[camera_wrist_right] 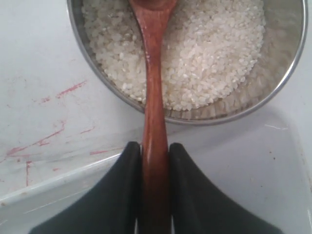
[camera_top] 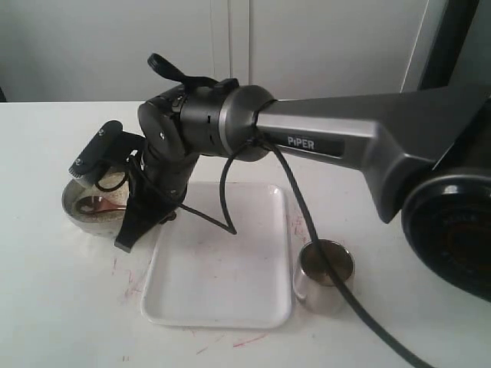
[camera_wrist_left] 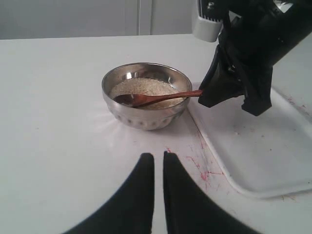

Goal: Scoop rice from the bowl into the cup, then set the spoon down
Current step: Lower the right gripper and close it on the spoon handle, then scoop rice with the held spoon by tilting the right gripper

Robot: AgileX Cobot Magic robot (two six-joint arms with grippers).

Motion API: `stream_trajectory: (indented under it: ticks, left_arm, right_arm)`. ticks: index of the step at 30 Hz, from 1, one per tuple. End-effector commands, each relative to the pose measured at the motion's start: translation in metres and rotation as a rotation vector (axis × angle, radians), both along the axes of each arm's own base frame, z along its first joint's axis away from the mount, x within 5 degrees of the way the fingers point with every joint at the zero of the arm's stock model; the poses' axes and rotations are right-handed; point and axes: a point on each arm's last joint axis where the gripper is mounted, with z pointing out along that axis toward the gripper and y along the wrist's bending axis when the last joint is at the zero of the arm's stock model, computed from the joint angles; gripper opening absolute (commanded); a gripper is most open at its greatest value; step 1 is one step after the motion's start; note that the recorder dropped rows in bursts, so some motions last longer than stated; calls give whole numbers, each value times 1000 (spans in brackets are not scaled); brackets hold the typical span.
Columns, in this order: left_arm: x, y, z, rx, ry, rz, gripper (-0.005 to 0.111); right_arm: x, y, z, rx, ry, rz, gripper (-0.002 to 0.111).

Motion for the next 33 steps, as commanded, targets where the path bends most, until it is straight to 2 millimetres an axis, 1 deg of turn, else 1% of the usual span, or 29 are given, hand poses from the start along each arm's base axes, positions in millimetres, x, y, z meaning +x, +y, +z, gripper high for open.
stream_trajectory:
  ticks: [1,4,6,11,14,18,21,24,28,33]
  left_arm:
    - [0,0,2,-11,-7,-7,14]
    - [0,0,2,-11,-7,-7,14]
    - [0,0,2,-11,-7,-7,14]
    - [0,0,2,-11,-7,-7,14]
    - [0,0,2,-11,-7,-7,14]
    - [0,0,2,-11,-7,-7,14]
    - [0,0,2,-11,-7,-7,14]
    - [0,0,2,-11,-7,-7,14]
    - [0,0,2,-11,-7,-7,14]
    - [0,0,2,-11,-7,-7,14]
  right_arm:
    - [3,-2,4,12,-7,-15,5]
    - [2,-3,9,25,-7,-34,0]
    - [1,-4,14,31,-13,-34,0]
    - [-6,-9,45,51,-35,-32,0]
    - [-14,-15,62,5,-61,-12,0]
    - [-26,-21,81,-144,-146,10,0]
    - [-32,-21,87,-265,-221,-23,0]
    - [-38,-17,91,-362,-300,-19,0]
    - [-49,-4,94,-392,-362,30,0]
    - [-52,5,92,-496,-482,34,0]
